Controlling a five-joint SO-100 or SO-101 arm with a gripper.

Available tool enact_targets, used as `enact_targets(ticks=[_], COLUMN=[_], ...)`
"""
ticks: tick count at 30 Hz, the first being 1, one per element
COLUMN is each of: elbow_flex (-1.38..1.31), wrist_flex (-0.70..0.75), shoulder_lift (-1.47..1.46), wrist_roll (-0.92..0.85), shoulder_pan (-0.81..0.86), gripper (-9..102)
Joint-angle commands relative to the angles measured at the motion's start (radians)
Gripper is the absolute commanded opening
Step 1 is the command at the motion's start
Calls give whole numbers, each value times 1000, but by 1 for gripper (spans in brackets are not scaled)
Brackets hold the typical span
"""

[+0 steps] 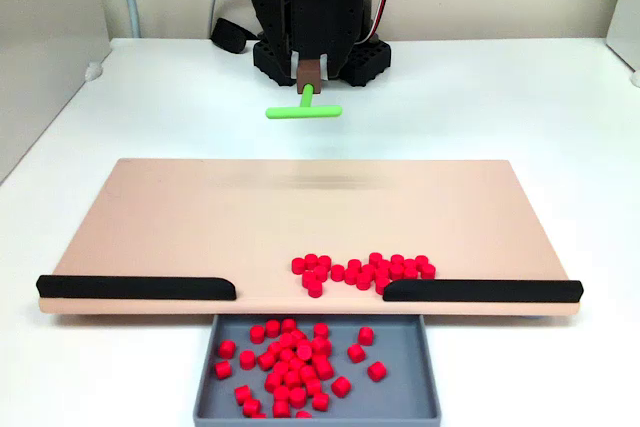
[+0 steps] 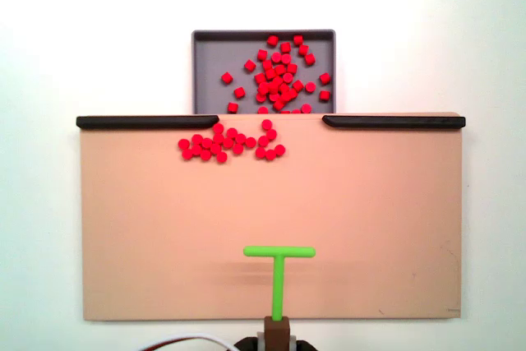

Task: Push granules from right to the grey container

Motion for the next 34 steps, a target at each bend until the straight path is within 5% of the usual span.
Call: enact_targets(ticks=[1, 34], elbow_flex=[-6, -8], wrist_flex=[-5, -5], shoulder_lift=[14, 2], wrist_roll=[-3, -69], shoulder_pan=[-11, 66], gripper=[0, 1])
